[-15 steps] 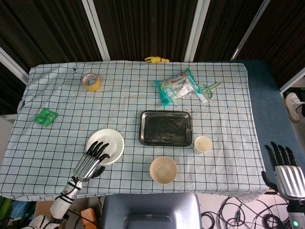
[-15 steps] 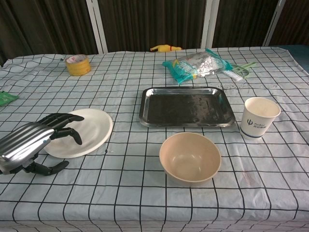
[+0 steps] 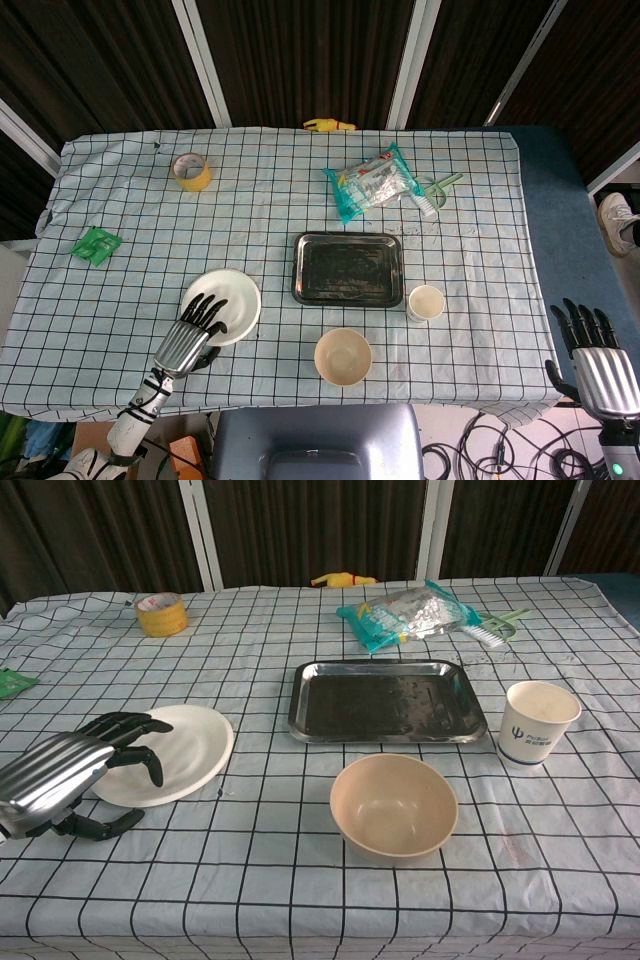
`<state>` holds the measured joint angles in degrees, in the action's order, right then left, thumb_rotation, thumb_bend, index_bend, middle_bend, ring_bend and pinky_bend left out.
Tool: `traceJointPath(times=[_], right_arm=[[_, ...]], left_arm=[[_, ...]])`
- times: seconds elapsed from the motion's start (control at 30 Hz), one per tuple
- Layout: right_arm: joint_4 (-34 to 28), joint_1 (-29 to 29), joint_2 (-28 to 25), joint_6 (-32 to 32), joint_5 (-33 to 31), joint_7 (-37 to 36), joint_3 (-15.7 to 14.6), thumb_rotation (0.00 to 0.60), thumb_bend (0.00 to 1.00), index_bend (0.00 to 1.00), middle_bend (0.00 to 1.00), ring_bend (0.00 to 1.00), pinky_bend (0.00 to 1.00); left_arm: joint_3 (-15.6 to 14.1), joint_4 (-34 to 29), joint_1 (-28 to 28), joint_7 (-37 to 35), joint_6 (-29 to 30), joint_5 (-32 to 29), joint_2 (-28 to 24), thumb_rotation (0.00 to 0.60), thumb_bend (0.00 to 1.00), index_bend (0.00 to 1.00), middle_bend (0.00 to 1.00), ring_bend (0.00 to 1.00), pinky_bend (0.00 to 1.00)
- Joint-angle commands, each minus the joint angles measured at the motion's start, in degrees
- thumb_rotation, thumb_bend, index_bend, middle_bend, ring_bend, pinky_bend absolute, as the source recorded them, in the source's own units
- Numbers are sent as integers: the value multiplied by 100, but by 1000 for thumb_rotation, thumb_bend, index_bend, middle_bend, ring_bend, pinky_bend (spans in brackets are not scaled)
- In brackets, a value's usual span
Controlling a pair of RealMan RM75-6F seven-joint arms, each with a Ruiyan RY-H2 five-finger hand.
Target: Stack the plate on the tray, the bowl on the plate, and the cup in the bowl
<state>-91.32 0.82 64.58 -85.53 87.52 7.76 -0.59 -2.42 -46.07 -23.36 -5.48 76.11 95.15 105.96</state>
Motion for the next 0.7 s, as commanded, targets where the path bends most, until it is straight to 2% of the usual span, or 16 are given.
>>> traceJointPath(times=[0.03,0.27,0.43,0.7], right_arm=[[-4,-4,-7,-8,1,-7,9,600,317,29,0,0,0],[-4,-2,-14,21,-2,-12,19,600,317,30,0,0,0],[-17,-7,-21,31,4,-11,18,600,317,29,0,0,0],[-29,-11,-31,49,1,-9,24,600,317,29,0,0,0]], left_arm=[[21,96,-10,12,-19,-41,62,600,348,459,110,0,27],[66,371,-10,-136,137,-62,231,600,370,520,154,1,33],[76,624,-16,-316,210,-73,360,600,427,593,194,16,40],[113,965,-8,-615,481,-66,545,600,453,621,209,31,50]])
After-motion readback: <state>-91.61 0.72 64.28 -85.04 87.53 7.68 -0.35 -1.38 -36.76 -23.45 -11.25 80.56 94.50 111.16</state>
